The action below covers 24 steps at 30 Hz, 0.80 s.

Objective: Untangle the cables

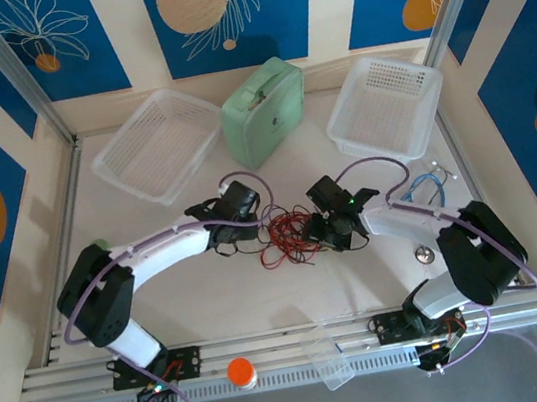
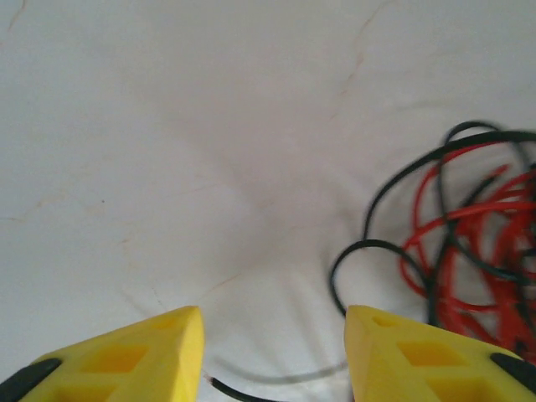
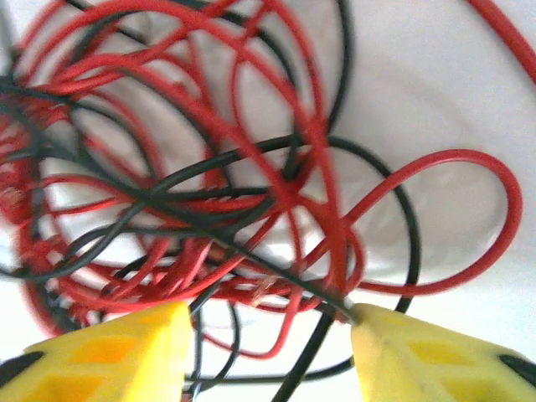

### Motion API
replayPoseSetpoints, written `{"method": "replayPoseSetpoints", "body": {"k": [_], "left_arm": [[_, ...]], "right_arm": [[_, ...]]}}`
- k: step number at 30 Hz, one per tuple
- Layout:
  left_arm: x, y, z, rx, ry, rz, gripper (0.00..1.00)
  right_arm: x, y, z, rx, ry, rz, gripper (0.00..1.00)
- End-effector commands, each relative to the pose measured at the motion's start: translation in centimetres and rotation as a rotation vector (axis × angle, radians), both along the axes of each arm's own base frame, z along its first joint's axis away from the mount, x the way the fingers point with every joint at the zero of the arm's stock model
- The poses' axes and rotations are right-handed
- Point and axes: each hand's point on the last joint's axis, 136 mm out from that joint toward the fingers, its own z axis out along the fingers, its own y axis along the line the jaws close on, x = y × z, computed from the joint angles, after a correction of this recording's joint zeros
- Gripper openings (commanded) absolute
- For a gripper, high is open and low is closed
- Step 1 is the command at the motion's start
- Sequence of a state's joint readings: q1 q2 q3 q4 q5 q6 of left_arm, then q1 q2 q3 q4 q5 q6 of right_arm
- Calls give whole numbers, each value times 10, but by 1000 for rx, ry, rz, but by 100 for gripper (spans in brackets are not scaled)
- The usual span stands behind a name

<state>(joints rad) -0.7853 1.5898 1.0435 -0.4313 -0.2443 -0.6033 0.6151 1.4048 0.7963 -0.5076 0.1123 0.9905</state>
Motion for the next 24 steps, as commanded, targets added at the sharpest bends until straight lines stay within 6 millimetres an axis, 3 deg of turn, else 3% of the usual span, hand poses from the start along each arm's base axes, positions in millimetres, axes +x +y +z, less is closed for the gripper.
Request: {"method": "replayPoseSetpoints", "body": {"k": [1, 6, 10, 13, 19, 24], "left_arm": [[-8, -14, 29, -84, 14, -68, 50], [-35, -39, 23, -182, 135, -153, 53], [-52, -67, 1, -238, 213, -205, 54], [-56, -81, -15, -269, 241, -200, 54], [-57, -94, -38, -269, 277, -187, 55], [-54, -78, -66, -166, 288, -132, 34]], "right_arm": [[4, -5, 36, -17, -60, 10, 61], [8, -20, 59, -101, -124, 63, 68], [17, -19, 53, -151, -108, 161, 68], [27, -17, 34, -201, -66, 242, 68], [28, -12, -29, -274, 82, 313, 71], [23, -12, -59, -296, 135, 259, 63]]}}
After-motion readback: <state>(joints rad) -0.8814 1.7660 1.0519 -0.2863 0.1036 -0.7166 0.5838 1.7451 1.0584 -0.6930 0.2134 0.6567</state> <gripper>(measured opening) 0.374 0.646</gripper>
